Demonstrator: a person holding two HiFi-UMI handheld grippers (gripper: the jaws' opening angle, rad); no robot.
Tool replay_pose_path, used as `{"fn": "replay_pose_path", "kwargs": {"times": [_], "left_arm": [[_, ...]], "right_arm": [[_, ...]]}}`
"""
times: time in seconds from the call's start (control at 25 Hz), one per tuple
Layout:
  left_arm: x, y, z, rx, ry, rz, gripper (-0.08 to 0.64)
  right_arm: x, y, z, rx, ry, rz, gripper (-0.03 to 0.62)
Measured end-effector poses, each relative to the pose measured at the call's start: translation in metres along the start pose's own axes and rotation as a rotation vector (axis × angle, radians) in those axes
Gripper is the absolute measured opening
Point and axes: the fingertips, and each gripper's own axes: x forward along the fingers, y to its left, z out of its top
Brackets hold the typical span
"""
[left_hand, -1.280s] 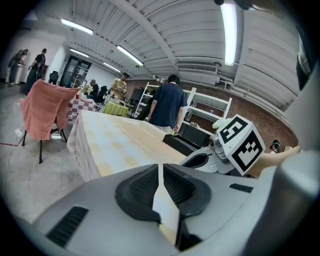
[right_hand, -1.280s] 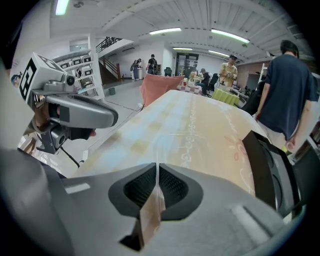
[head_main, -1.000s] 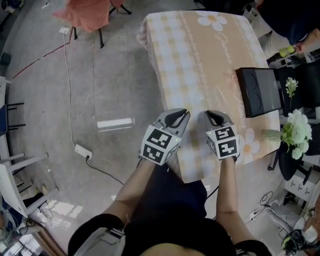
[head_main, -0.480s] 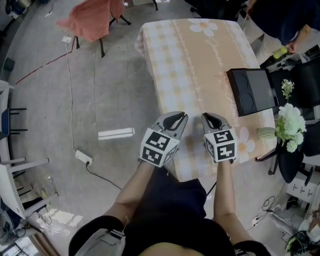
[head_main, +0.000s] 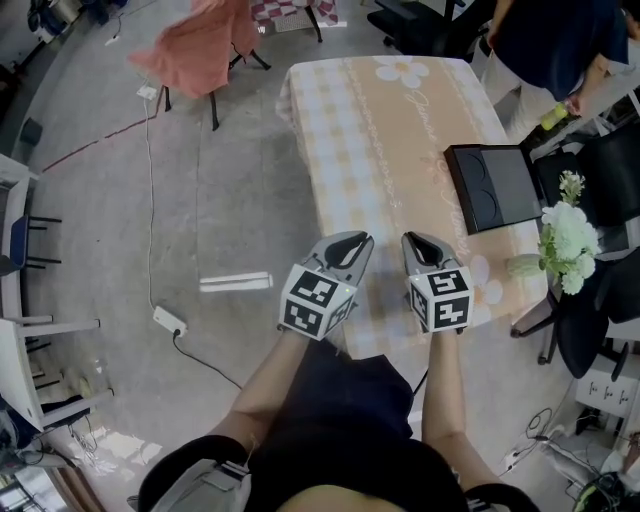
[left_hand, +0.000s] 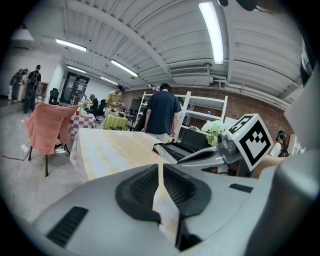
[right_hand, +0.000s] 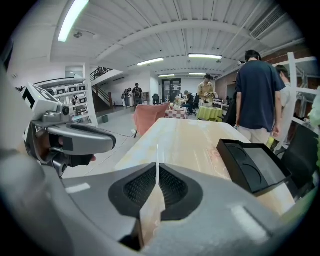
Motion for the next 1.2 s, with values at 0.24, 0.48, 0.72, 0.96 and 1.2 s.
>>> {"fn": "replay_pose_path", "kwargs": {"times": [0.24, 0.48, 0.72, 0.96, 1.2], "left_arm": [[-0.009, -0.006, 0.017, 0.021, -0.048, 0.032, 0.035], [-0.016, -0.017, 0.032, 0.059, -0.091, 0.051, 0.035], [-0.025, -0.036, 0.047, 0.073, -0.139, 0.038, 0.035], [-0.036, -0.052, 0.07, 0.126, -0.195, 0.036, 0.028], [-0.045, -0.059, 0.078, 0.154, -0.223, 0.043, 0.015]], "right_arm": [[-0.024, 0.002, 0.013, 0.008, -0.068, -0.006, 0.022], [-0.052, 0.001, 0.033, 0.02, -0.171, -0.025, 0.023], [-0.087, 0.001, 0.06, 0.044, -0.333, -0.055, 0.022], [-0.118, 0.001, 0.084, 0.06, -0.5, -0.102, 0.022], [-0.14, 0.003, 0.091, 0.092, -0.614, -0.144, 0.023]]}}
